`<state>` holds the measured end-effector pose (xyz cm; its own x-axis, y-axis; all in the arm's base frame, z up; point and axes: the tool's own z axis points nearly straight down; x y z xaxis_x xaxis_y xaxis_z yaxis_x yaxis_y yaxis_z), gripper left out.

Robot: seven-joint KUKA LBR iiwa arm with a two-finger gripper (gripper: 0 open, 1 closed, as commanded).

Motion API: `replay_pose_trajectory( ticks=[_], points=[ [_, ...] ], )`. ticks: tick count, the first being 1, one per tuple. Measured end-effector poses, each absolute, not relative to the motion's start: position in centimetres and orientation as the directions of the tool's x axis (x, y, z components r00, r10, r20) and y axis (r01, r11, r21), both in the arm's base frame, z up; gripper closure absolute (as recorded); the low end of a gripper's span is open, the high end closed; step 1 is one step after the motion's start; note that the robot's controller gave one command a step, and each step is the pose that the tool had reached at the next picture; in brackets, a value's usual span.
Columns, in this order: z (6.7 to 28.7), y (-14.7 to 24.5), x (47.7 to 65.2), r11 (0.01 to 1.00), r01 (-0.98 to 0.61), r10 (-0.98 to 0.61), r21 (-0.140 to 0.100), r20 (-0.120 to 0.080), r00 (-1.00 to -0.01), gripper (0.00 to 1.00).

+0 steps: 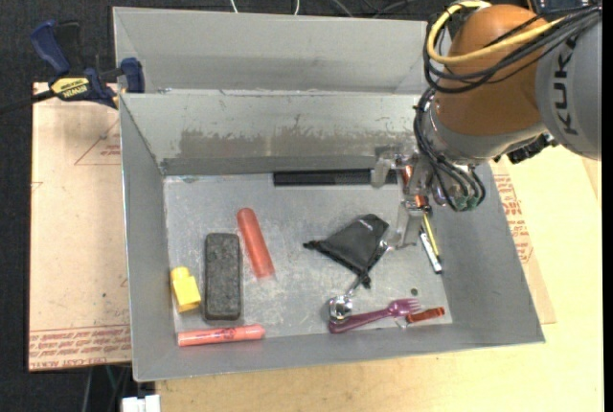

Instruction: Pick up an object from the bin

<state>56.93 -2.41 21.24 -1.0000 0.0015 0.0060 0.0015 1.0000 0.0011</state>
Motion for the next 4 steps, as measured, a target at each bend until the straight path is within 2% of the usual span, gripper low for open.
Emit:
replay_pose_trajectory(
  ticks=[1, 2, 3, 4],
  points=[
    [21.7, -2.4, 57.0, 1.000, 0.000, 0.000, 0.001, -0.001, -1.000, 0.00],
    [6.7, 0.0, 53.1, 1.000, 0.014, 0.014, 0.003, 0.004, -1.000, 0.00],
    [13.6, 0.3, 53.7, 1.000, 0.019, 0.019, 0.001, -0.017, -1.000, 0.00],
    [9.9, -1.5, 56.3, 1.000, 0.009, 0.009, 0.003, 0.006, -1.000, 0.00]
  ],
)
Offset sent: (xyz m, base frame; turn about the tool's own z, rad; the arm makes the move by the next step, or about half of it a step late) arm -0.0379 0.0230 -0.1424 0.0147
